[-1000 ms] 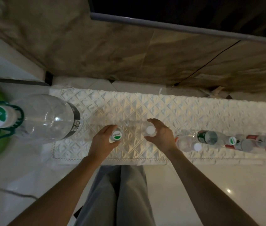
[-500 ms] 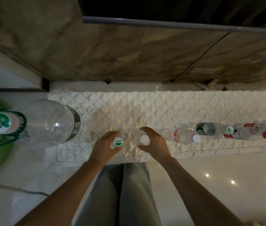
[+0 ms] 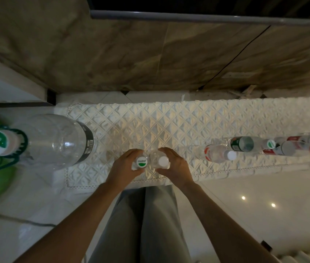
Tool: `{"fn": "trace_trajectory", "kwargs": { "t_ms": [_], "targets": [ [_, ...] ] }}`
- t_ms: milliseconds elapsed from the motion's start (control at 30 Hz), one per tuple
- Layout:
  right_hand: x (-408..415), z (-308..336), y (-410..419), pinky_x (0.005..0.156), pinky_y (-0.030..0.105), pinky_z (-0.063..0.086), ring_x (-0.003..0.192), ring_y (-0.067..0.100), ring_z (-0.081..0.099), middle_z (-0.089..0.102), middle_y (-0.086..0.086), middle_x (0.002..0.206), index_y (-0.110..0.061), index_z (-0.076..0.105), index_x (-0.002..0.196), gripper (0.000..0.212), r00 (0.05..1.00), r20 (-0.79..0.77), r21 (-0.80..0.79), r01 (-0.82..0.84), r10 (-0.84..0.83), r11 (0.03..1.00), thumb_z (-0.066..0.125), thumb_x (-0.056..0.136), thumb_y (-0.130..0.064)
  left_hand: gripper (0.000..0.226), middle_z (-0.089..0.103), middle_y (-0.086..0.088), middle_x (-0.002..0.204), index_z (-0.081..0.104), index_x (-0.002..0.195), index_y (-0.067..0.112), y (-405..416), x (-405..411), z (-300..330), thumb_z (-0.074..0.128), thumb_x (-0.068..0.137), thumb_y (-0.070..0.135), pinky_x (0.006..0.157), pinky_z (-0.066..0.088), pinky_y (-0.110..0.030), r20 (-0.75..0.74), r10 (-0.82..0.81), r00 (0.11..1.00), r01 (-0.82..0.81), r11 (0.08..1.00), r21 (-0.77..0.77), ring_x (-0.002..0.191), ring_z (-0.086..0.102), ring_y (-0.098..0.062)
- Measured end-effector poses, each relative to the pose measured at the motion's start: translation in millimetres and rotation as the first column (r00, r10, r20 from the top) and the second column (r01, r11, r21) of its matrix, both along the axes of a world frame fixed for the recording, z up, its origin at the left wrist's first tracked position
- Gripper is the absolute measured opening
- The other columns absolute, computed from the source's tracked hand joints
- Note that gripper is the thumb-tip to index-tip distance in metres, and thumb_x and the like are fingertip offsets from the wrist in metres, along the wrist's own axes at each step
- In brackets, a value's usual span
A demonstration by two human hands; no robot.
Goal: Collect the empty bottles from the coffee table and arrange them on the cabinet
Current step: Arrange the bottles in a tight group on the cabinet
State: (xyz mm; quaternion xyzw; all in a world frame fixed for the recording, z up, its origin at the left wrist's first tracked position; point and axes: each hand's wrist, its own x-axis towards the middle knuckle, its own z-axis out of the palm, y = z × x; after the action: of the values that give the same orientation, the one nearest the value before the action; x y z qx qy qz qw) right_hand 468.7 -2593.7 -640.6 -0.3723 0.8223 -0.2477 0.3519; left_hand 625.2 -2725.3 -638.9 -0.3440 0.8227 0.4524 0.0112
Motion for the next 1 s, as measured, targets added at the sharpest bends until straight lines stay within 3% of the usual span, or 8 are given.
{"fn": "trace_trajectory", "kwargs": {
  "t_ms": [433, 733, 1000],
  "targets": [
    [3.2, 2.1, -0.5, 0.083, 0.017, 0.039, 0.105, 0.013, 0.058, 0.059, -0.010, 0.121, -0.027, 0.055, 0.119, 0.062, 1.000, 0.024, -0.013, 0.008, -0.008, 1.000, 0.080, 0.062, -0.024, 0.066, 0.055, -0.008, 0.127, 0.053, 0.126, 0.010, 7.2, 4.4, -0.5, 0.082, 0.068, 0.018, 0.092, 0.041, -0.024, 0.052, -0.015, 0.999, 0.015, 1.000, -0.015, 0.117, 0.053, -0.022],
    [-1.0, 2.0, -6.2, 0.086, 0.024, 0.045, 0.105, 0.015, 0.058, 0.058, -0.007, 0.120, -0.024, 0.054, 0.120, 0.062, 0.998, 0.049, 0.006, -0.027, 0.027, 1.000, 0.080, 0.063, -0.025, 0.065, 0.055, -0.008, 0.127, 0.053, 0.126, 0.010, 6.4, 5.4, -1.6, 0.082, 0.068, 0.016, 0.089, 0.040, -0.023, 0.053, -0.006, 0.999, 0.007, 1.000, -0.016, 0.114, 0.054, -0.023],
    [1.2, 3.3, -1.4, 0.083, 0.020, 0.042, 0.104, 0.016, 0.060, 0.059, -0.005, 0.121, -0.023, 0.056, 0.120, 0.063, 0.999, 0.046, 0.001, 0.004, -0.004, 1.000, 0.082, 0.062, -0.023, 0.066, 0.053, -0.007, 0.128, 0.051, 0.127, 0.012, 8.3, 4.8, -3.9, 0.081, 0.069, 0.017, 0.090, 0.044, -0.025, 0.055, 0.002, 0.998, -0.002, 1.000, 0.006, 0.116, 0.053, -0.021]
  ]
}}
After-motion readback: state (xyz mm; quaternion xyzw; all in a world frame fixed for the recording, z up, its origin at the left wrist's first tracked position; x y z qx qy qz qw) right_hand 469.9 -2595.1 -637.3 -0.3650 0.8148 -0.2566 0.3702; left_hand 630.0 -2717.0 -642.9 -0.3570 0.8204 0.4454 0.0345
